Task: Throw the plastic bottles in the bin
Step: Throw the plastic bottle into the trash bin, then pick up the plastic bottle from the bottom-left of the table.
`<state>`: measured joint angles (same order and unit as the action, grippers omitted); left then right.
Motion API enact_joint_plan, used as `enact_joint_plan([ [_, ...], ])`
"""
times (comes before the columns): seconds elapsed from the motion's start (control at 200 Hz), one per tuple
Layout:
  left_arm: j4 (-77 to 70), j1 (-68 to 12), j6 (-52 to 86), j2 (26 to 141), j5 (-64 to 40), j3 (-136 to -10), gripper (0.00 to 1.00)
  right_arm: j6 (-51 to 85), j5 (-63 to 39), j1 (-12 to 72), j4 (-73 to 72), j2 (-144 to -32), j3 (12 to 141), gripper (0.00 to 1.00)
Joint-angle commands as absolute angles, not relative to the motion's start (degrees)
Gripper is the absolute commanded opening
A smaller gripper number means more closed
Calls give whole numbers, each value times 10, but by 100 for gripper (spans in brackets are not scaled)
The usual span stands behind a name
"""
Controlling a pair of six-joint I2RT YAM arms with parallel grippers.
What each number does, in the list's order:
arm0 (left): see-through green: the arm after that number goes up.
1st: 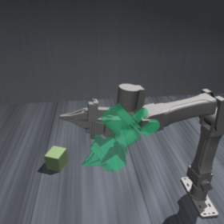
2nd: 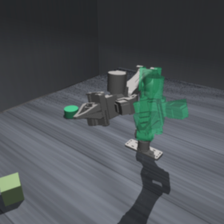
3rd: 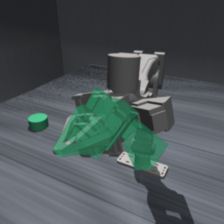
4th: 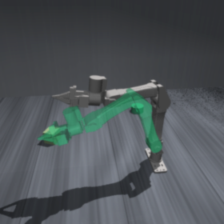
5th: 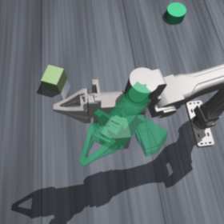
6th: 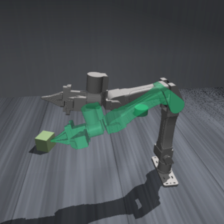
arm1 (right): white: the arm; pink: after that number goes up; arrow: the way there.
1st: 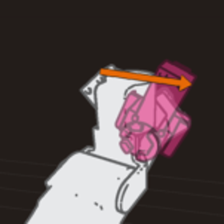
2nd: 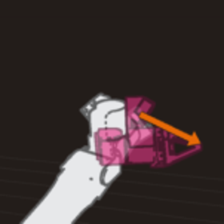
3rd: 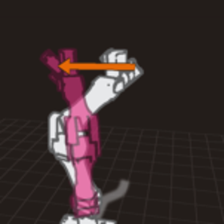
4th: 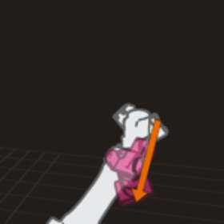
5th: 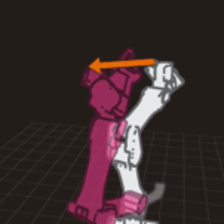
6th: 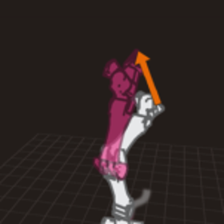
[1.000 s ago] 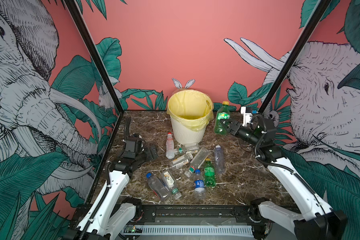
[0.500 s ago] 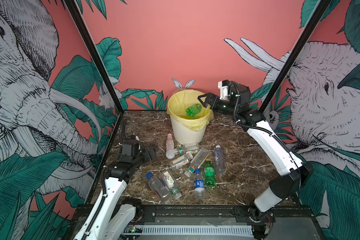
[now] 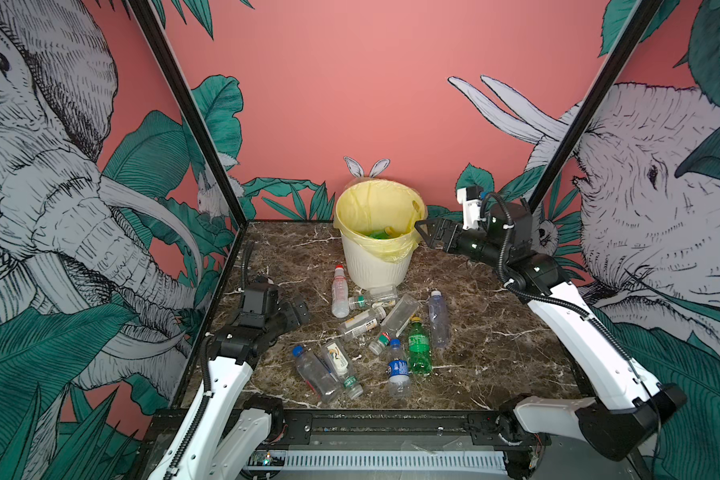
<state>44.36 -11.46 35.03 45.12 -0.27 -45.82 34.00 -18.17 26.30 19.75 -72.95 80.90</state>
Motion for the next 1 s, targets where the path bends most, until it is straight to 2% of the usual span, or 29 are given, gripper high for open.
enact_joint_plan([
  [0.0,479,-111,365,433,12,-469,99,327,-164,255,178,-708,771,99],
  [0.36,514,-112,385,425,-14,-465,99,339,-141,236,186,-668,655,99],
  [0.51,518,-112,430,416,-54,-448,100,349,-122,230,200,-662,635,99],
  [0.73,564,-112,458,383,-41,-436,99,361,-99,224,202,-646,599,99],
  [0.99,622,-112,478,371,-82,-424,100,361,-89,216,210,-618,562,99],
])
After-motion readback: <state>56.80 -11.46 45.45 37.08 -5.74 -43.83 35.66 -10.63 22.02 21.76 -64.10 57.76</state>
